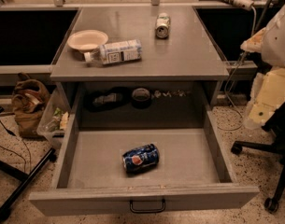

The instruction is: Pick pepsi can from top drawer and place on counter

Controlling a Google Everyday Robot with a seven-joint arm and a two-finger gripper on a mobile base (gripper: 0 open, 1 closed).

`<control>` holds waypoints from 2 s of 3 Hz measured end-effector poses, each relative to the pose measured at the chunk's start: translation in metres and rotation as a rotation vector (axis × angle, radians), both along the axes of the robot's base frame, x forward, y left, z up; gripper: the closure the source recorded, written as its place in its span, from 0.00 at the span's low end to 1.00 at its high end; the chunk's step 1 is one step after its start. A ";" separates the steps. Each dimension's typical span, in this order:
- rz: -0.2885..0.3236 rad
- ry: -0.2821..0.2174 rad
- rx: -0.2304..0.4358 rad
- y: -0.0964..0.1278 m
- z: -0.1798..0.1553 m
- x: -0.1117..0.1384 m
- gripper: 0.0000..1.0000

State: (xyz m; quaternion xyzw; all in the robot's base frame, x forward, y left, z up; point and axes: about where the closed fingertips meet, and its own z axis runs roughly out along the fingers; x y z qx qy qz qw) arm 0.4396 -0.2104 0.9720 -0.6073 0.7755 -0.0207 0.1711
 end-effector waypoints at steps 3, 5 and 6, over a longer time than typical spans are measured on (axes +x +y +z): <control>0.175 -0.072 0.093 0.092 -0.114 0.042 0.00; 0.222 -0.055 0.145 0.111 -0.138 0.047 0.00; 0.226 -0.041 0.153 0.117 -0.153 0.047 0.00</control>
Offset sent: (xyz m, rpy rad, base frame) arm 0.0592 0.1079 -0.1286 0.1002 -0.1212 0.2092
